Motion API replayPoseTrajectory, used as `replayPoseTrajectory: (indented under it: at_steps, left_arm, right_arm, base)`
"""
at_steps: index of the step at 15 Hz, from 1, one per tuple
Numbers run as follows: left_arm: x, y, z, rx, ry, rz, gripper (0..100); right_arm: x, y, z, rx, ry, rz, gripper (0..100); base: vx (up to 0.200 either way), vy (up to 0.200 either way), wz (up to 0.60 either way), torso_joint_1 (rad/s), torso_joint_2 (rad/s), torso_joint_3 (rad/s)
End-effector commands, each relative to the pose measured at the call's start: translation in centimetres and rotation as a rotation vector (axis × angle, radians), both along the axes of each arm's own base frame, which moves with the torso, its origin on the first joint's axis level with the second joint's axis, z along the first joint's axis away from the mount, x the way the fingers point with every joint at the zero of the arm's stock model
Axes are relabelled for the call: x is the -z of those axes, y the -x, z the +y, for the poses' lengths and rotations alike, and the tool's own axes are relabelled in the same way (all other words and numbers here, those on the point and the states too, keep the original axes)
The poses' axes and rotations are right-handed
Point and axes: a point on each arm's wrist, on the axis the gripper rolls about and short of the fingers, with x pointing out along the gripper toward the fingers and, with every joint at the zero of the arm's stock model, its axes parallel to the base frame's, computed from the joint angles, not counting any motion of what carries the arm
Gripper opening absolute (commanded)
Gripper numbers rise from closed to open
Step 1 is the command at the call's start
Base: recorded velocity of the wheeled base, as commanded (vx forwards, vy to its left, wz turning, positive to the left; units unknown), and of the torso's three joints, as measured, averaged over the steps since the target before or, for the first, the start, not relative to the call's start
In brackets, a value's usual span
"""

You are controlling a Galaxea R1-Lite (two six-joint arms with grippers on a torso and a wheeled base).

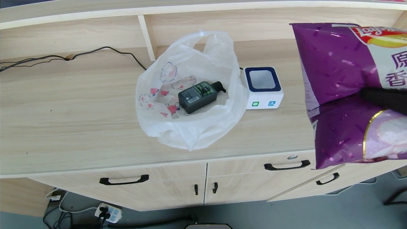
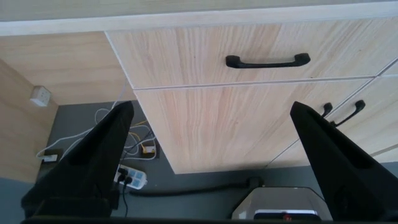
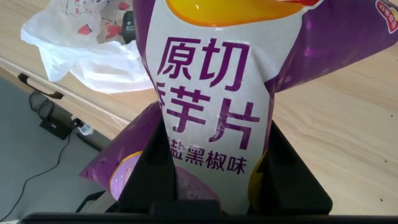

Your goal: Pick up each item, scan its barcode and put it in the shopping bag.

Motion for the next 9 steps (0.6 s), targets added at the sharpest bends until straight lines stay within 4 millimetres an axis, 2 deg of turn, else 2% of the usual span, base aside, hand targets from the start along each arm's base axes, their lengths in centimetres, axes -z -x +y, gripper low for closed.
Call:
replayPoseTrajectory:
  at_steps: [1,4,7,9]
  left_arm:
    - [0.0,0.0,0.0,0.000,0.000,0.001,100]
    - [0.0,0.0,0.0,0.000,0.001,0.000,100]
    - [0.0,0.0,0.0,0.000,0.001,0.001,100]
    - [0.0,0.0,0.0,0.000,0.001,0.001,100]
  right_arm:
    - [0.1,-0.2,0.1,0.001,0.001,0.004,0]
    - [-0.2,-0.3,0.1,0.010,-0.025,0.006,0]
    - [-1.6,-0.9,-0.8,0.090,-0.106,-0.005,0]
    - [-2.0,-1.2,-0.7,0.086,-0.112,-0.010,0]
  base:
    - [0.000,0.000,0.60,0.007,0.00,0.002]
    - [0.000,0.000,0.60,0.001,0.00,0.004]
    - [0.000,0.000,0.60,0.006,0.01,-0.001]
    - [0.000,0.000,0.60,0.000,0.00,0.002]
